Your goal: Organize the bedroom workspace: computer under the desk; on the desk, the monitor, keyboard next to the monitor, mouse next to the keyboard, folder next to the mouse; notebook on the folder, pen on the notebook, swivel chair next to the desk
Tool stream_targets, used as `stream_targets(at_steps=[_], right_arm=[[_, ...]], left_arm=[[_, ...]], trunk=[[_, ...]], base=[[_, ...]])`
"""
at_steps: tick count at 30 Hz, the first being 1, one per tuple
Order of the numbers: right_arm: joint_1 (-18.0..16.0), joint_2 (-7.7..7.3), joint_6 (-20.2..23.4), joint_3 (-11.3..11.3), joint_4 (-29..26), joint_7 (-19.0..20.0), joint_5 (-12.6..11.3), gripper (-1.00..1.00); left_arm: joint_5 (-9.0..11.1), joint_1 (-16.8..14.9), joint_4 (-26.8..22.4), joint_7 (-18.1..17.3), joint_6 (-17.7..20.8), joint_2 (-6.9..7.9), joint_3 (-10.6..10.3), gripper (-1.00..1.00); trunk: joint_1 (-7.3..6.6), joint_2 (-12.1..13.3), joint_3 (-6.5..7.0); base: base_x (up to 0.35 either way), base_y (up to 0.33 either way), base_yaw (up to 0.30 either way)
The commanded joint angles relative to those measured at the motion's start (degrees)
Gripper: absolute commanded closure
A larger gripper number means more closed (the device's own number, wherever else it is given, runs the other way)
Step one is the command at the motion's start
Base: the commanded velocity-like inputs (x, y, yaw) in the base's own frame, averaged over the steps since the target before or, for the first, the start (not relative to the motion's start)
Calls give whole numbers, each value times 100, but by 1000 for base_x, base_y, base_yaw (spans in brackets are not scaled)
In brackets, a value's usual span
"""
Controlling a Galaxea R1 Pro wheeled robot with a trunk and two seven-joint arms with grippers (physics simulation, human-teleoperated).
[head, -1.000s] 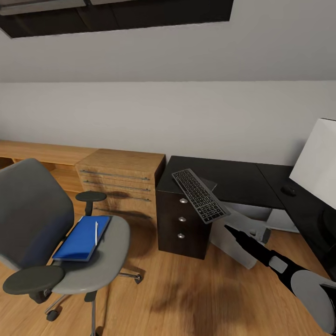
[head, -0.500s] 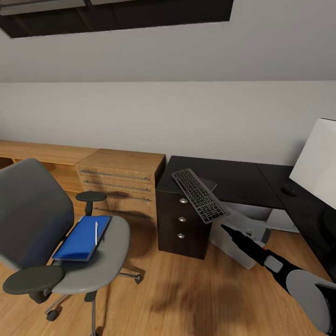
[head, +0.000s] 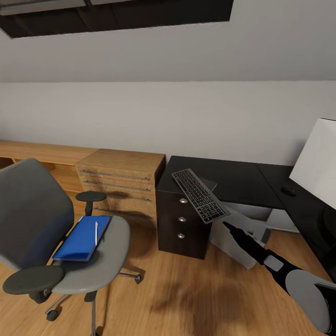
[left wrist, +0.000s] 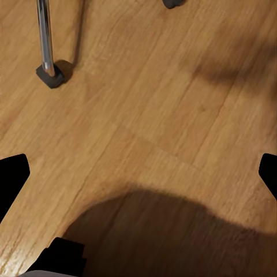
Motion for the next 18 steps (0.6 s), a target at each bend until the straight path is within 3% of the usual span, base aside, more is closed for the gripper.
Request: stream_targets(at_steps=[1, 8, 18], right_arm=[[-6, -2, 53, -45, 11, 22, -9, -100], [-6, 0, 134, -40, 13, -4, -90, -100], [-6, -9, 845, -45, 3, 9, -331, -100]], left_arm=[[13, -4, 1, 45, -20, 2, -39, -100], [15, -3, 1, 43, -27, 2, -39, -100], [10, -2, -1, 52, -21, -1, -44, -100]], trunk=[[0, -3, -5], [0, -3, -5], [0, -3, -5]], base=[[0, 0, 0], [57, -57, 0], [55, -53, 0]])
